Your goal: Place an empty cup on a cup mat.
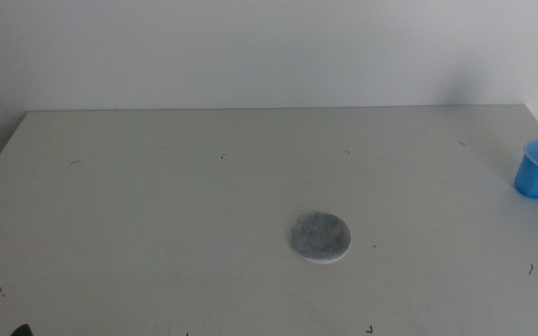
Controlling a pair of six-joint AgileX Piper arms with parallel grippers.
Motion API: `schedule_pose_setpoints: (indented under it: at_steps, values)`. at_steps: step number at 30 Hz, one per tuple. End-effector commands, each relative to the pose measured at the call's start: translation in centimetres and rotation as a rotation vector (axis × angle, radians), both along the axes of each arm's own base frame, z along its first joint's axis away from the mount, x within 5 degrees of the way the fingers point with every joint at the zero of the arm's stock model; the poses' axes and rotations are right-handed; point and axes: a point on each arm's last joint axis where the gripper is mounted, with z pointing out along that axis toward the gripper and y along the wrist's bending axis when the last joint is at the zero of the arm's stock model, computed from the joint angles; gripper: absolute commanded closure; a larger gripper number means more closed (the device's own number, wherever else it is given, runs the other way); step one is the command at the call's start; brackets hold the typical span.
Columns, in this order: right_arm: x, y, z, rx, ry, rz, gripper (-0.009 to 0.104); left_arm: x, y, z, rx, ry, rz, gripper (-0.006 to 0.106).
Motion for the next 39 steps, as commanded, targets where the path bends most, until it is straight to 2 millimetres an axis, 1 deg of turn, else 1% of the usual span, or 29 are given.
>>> schedule_pose_setpoints:
  at_steps: [1, 8, 11, 14, 20, 24, 26, 32, 37, 39]
  values:
    - [1.3, 0.0, 3.3, -0.007, -0.043, -0.003, 0.003, 0.1, 0.0, 0.9, -0.016, -0.086, 0.0, -0.005]
    - [5.3, 0.0, 8.5, 0.014, 0.098, -0.013, 0.003, 0.1, 0.0, 0.9, -0.016, -0.086, 0.0, -0.005]
    - [7.0, 0.0, 10.8, 0.015, 0.133, -0.022, 0.003, 0.1, 0.0, 0.9, -0.016, -0.086, 0.0, -0.005]
    - [9.0, -0.1, 12.3, 0.032, 0.175, -0.044, 0.003, 0.1, 0.0, 0.9, -0.016, -0.086, 0.0, -0.005]
    - [13.9, -0.2, 14.4, 0.025, 0.243, -0.073, 0.003, 0.1, 0.0, 0.9, -0.016, -0.086, 0.0, -0.005]
    - [17.1, -0.4, 14.8, 0.017, 0.311, -0.091, 0.003, 0.1, 0.0, 0.9, -0.016, -0.086, 0.0, -0.005]
    - [18.8, -1.0, 15.1, 0.004, 0.323, -0.113, 0.003, 0.1, 0.0, 0.9, -0.016, -0.086, 0.0, -0.005]
    - [22.4, -2.9, 15.4, 0.014, 0.358, -0.182, 0.003, 0.1, 0.0, 0.9, -0.016, -0.086, 0.0, -0.005]
    - [25.5, -5.1, 13.7, 0.03, 0.405, -0.24, 0.003, 0.1, 0.0, 0.9, -0.016, -0.086, 0.0, -0.005]
    - [26.7, -6.2, 12.5, 0.037, 0.438, -0.266, 0.003, 0.1, 0.0, 0.9, -0.016, -0.086, 0.0, -0.005]
